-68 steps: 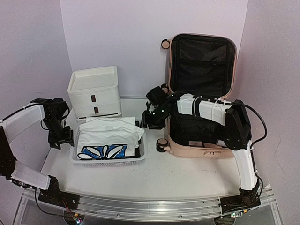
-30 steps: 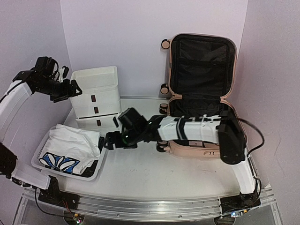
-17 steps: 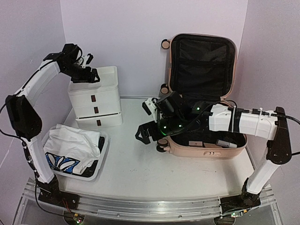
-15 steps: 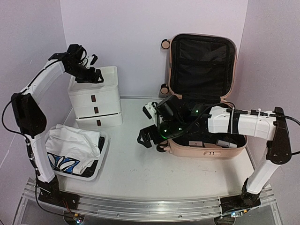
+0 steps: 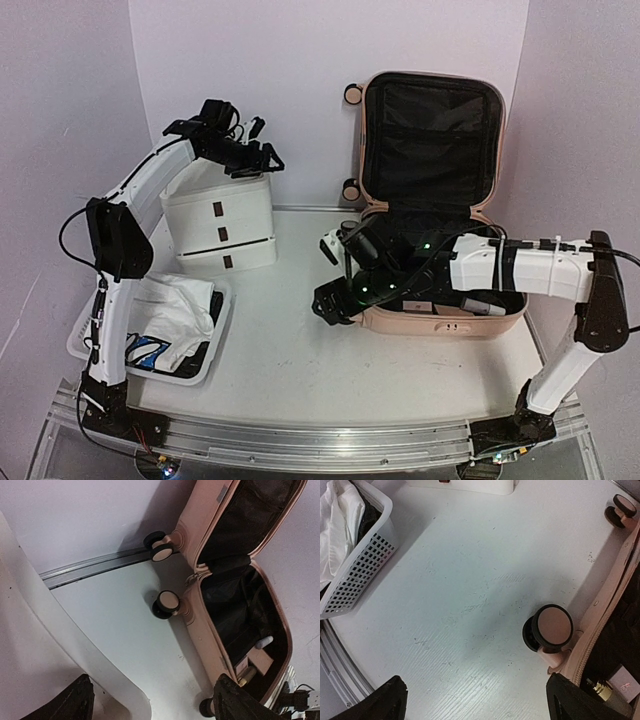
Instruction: Open, take out, and arrange the luggage
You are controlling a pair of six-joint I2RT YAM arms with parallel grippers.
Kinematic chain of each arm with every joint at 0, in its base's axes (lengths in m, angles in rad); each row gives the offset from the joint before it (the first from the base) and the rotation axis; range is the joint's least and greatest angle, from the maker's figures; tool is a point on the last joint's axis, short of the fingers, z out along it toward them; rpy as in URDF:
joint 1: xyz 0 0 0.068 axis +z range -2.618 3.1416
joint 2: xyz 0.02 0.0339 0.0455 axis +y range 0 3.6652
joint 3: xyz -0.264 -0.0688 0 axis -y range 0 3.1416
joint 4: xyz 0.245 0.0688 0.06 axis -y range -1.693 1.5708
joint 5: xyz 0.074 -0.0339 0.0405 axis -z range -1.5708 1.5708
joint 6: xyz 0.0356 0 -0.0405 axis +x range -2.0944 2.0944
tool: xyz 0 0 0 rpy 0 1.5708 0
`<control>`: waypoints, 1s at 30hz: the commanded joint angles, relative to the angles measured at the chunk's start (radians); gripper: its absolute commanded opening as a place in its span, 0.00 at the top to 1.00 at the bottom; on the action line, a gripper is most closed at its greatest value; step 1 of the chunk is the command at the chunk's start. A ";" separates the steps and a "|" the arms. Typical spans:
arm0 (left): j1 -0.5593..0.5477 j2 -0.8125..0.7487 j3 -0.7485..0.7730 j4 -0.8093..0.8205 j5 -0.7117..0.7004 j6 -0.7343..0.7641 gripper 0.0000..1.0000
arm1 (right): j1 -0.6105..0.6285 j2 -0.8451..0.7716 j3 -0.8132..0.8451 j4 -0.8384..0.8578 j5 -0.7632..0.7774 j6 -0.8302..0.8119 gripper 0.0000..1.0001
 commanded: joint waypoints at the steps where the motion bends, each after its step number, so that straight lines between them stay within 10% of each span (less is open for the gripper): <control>1: -0.049 0.044 -0.048 0.226 0.180 -0.193 0.18 | -0.002 -0.091 -0.028 0.022 0.073 0.001 0.02; 11: -0.137 -0.059 -0.095 0.422 0.199 -0.239 0.13 | -0.004 -0.084 -0.022 0.010 0.103 0.014 0.02; 22: -0.110 -0.512 -0.349 0.094 -0.085 0.029 0.10 | -0.061 0.116 0.195 0.017 0.060 -0.059 0.02; 26: -0.042 -0.626 -0.470 0.025 -0.324 0.015 0.09 | -0.064 0.246 0.353 0.106 0.066 -0.081 0.02; 30: 0.134 -0.692 -0.646 0.027 -0.225 -0.126 0.12 | -0.072 0.380 0.518 0.196 0.085 -0.065 0.02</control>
